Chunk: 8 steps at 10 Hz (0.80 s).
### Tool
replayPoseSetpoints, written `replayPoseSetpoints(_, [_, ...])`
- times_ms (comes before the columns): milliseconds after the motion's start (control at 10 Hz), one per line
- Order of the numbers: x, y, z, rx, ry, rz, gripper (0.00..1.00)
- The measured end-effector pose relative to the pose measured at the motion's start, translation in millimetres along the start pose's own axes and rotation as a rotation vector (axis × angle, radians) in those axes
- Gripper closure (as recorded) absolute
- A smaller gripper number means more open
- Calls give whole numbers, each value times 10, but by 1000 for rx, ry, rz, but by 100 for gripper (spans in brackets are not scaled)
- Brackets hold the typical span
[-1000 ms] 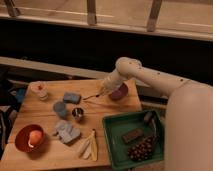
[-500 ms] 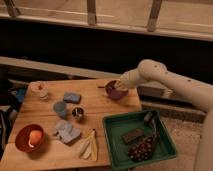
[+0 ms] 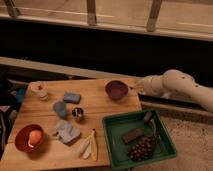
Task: Place fork in purple bowl
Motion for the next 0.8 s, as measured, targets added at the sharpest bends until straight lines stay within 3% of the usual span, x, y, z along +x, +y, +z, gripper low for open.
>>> replayPoseSetpoints(200, [-48, -194, 101, 12, 14, 38, 100])
replayPoseSetpoints(400, [-16, -285, 346, 30, 42, 54, 100])
replayPoseSetpoints(600, [87, -265, 708, 42, 76, 60, 87])
replayPoseSetpoints(800, [102, -244, 901, 44, 98, 60, 67])
